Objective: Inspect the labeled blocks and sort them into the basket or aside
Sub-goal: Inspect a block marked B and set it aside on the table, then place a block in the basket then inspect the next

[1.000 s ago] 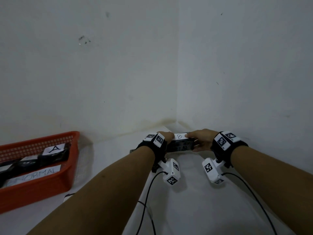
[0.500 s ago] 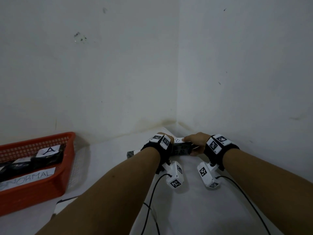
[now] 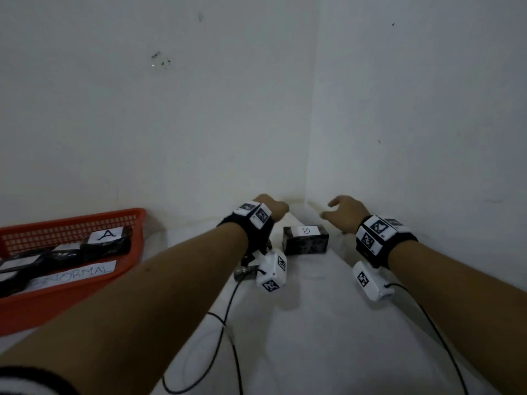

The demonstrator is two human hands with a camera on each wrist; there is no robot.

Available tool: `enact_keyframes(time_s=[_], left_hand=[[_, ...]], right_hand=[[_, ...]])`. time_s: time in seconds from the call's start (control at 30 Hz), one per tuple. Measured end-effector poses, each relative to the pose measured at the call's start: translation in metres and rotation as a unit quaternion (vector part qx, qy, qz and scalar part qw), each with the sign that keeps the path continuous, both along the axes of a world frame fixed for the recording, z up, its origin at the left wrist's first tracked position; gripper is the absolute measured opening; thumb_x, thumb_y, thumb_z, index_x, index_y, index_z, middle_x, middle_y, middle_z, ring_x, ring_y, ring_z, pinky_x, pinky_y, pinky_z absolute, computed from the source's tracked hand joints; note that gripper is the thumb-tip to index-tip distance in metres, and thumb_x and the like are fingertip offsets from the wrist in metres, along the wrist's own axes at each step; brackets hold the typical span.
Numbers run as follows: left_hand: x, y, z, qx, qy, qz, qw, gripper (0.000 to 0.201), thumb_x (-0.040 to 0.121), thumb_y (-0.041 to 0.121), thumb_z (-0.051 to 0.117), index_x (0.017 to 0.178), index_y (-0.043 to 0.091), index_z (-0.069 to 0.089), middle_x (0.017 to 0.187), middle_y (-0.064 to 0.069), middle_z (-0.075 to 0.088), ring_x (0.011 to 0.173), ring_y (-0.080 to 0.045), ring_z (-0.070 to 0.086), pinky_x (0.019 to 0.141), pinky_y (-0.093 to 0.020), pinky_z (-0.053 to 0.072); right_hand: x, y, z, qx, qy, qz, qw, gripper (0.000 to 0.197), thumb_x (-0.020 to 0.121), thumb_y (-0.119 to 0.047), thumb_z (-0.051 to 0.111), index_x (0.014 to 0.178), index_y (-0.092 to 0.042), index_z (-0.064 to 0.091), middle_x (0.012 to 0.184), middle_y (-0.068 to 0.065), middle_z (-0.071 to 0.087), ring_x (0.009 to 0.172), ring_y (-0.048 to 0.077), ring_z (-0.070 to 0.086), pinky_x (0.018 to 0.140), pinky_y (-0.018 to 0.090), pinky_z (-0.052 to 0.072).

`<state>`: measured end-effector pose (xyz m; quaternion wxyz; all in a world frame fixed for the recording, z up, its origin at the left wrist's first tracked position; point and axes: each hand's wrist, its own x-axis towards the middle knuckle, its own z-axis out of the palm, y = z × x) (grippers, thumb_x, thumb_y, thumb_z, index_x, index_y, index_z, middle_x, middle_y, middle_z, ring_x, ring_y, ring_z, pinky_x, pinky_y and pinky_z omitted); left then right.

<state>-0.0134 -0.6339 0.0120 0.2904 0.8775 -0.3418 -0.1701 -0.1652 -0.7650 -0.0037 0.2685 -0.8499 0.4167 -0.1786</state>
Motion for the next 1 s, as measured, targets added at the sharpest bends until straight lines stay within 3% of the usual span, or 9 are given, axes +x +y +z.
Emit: enact_keyframes(time_s=[0.1,0.17,0.3,0.43,0.5,0.63,0.73,0.9,1.0], left_hand=[[0.002,0.042,0.026,-0.006,-0.045,-0.005,0.999,0.054,0.091,0.047,0.066,0.109,-0.004,0.07,0.098,-0.026,0.067,0.082,-0.029,0.064,0.07,-0.032,0.05],[0.001,0.076,0.037,0.032,-0.109,-0.01,0.994,0.051,0.097,0.047,0.06,0.101,-0.003,0.068,0.097,-0.027,0.064,0.084,-0.03,0.06,0.069,-0.031,0.045],[0.002,0.157,0.04,0.112,-0.209,-0.04,0.971,0.065,0.099,0.052,0.055,0.14,0.002,0.056,0.145,-0.013,0.055,0.134,-0.031,0.051,0.105,-0.037,0.044],[0.008,0.245,0.04,0.138,-0.23,-0.038,0.963,0.074,0.097,0.057,0.055,0.153,0.009,0.043,0.157,-0.008,0.045,0.144,-0.027,0.042,0.114,-0.036,0.036],[0.012,0.287,0.04,0.153,-0.249,-0.04,0.956,0.071,0.096,0.057,0.055,0.145,0.007,0.052,0.148,-0.012,0.054,0.134,-0.03,0.051,0.107,-0.036,0.043],[0.016,0.365,0.038,0.171,-0.277,-0.04,0.945,0.05,0.098,0.051,0.055,0.107,0.004,0.069,0.096,-0.01,0.068,0.089,-0.03,0.063,0.07,-0.035,0.044],[0.012,0.417,0.034,0.173,-0.272,-0.033,0.946,0.047,0.099,0.047,0.056,0.127,0.01,0.066,0.105,-0.003,0.071,0.092,-0.024,0.064,0.077,-0.032,0.047],[0.008,0.487,0.018,0.15,-0.208,-0.009,0.966,0.035,0.097,0.048,0.058,0.11,0.018,0.07,0.095,0.002,0.071,0.087,-0.016,0.067,0.085,-0.034,0.054],[0.003,0.52,0.006,0.141,-0.178,-0.019,0.974,0.039,0.099,0.043,0.059,0.132,0.021,0.063,0.127,-0.001,0.069,0.11,-0.015,0.064,0.102,-0.033,0.049]], right_hand=[[0.004,0.029,0.017,-0.073,-0.002,0.049,0.996,0.062,0.093,-0.042,0.071,0.143,-0.011,0.052,0.138,0.014,0.062,0.124,0.031,0.06,0.099,0.036,0.048],[0.01,0.054,0.023,-0.097,0.018,0.081,0.992,0.073,0.091,-0.049,0.07,0.15,-0.013,0.045,0.145,0.013,0.057,0.13,0.031,0.057,0.105,0.039,0.048],[0.023,0.12,0.024,-0.127,0.063,0.143,0.98,0.09,0.089,-0.061,0.066,0.159,-0.018,0.031,0.162,0.008,0.039,0.146,0.032,0.04,0.116,0.047,0.04],[0.035,0.197,0.027,-0.141,0.058,0.199,0.968,0.094,0.088,-0.066,0.064,0.161,-0.021,0.027,0.167,0.002,0.03,0.151,0.031,0.034,0.12,0.048,0.035],[0.04,0.237,0.028,-0.152,0.053,0.225,0.961,0.095,0.087,-0.068,0.064,0.162,-0.021,0.027,0.168,0.002,0.03,0.151,0.03,0.034,0.12,0.048,0.035],[0.049,0.309,0.029,-0.145,0.049,0.285,0.946,0.098,0.086,-0.07,0.063,0.162,-0.02,0.026,0.168,0.002,0.029,0.153,0.028,0.032,0.122,0.048,0.032],[0.05,0.36,0.032,-0.136,0.044,0.336,0.931,0.091,0.086,-0.066,0.068,0.158,-0.022,0.035,0.163,0.003,0.039,0.148,0.027,0.04,0.119,0.044,0.036],[0.056,0.427,0.026,-0.105,0.025,0.416,0.903,0.067,0.076,-0.068,0.072,0.134,-0.038,0.057,0.122,-0.01,0.069,0.108,0.014,0.067,0.099,0.04,0.054],[0.057,0.458,0.017,-0.101,0.025,0.458,0.883,0.065,0.083,-0.056,0.076,0.139,-0.033,0.056,0.129,-0.008,0.067,0.115,0.014,0.065,0.103,0.04,0.053]])
